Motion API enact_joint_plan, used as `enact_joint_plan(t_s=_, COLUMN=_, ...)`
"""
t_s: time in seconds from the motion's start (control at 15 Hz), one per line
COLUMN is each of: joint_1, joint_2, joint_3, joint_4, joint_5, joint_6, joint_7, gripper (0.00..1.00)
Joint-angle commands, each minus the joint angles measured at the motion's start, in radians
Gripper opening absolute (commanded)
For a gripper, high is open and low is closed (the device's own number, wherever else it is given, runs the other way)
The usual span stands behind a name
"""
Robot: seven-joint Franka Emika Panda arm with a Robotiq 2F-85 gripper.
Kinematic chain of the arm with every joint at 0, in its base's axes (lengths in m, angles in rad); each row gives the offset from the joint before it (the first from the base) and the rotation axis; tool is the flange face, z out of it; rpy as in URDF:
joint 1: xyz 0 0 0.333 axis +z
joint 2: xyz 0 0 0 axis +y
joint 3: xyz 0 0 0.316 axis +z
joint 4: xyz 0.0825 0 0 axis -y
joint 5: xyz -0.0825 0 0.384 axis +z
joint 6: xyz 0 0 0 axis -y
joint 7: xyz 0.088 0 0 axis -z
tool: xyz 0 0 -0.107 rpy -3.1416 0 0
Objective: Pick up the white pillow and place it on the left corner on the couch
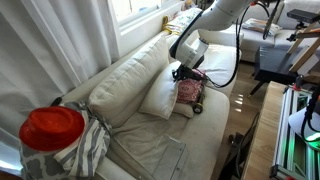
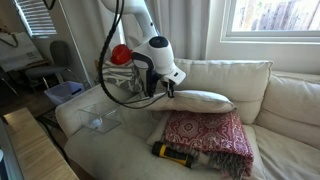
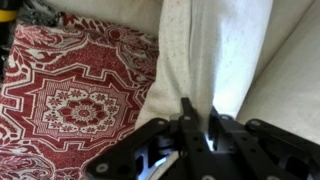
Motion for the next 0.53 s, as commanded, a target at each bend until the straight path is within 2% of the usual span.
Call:
enact_joint_plan(t_s=0.0, joint_1=0.03, joint_2=-0.191, joint_3=-0.025, joint_4=-0.185, joint_5=-0.028, joint_6=-0.127, joint_7=0.088, gripper=0.04)
enact_joint_plan(t_s=0.2, joint_1=0.045, joint_2=-0.264, joint_3=-0.029, joint_4=-0.216, joint_5=-0.056, joint_6=-0.197, joint_7=0.142, gripper=0.04)
enact_joint_plan(t_s=0.4, joint_1=0.08, joint_2=-0.274, joint_3=-0.056, joint_4=-0.197, joint_5=-0.103, joint_6=-0.193, joint_7=0.192, gripper=0.04)
enact_joint_plan(t_s=0.47, joint_1=0.078, joint_2=-0.261, joint_3=-0.057, joint_4=-0.183, joint_5=-0.116, joint_6=-0.187, joint_7=0.174, gripper=0.4)
